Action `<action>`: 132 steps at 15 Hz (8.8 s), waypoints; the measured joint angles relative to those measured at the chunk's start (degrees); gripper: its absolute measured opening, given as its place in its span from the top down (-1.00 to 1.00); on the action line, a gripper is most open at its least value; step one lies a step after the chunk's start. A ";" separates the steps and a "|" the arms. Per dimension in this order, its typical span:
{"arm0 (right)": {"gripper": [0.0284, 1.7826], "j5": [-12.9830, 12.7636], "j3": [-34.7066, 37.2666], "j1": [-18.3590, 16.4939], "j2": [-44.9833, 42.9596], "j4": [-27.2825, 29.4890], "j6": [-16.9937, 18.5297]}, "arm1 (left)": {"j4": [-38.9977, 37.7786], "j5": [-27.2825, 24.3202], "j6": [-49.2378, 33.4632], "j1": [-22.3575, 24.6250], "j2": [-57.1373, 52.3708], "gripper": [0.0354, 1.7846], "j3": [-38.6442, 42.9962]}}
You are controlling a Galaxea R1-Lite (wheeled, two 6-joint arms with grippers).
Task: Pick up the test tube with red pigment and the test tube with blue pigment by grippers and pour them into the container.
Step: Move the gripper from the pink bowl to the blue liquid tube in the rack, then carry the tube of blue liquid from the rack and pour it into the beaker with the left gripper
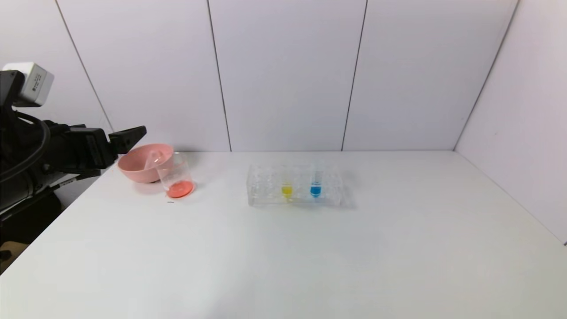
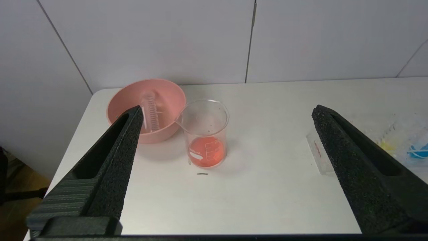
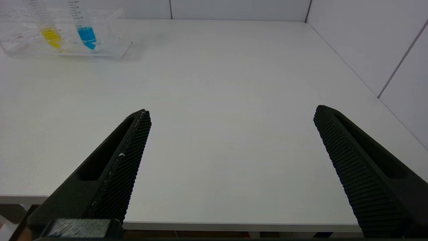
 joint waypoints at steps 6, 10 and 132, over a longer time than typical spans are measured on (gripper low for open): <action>-0.99 0.00 0.00 0.02 0.00 0.02 0.00 | -0.05 -0.28 -0.38 -3.78 -2.89 -0.98 5.68; -0.99 0.00 0.00 0.02 0.00 0.02 0.02 | -0.07 -0.30 -0.33 -9.97 -3.06 -0.98 6.89; -0.99 0.00 0.00 0.02 0.00 0.02 0.02 | -16.07 20.04 -1.24 -37.82 59.36 0.54 -45.64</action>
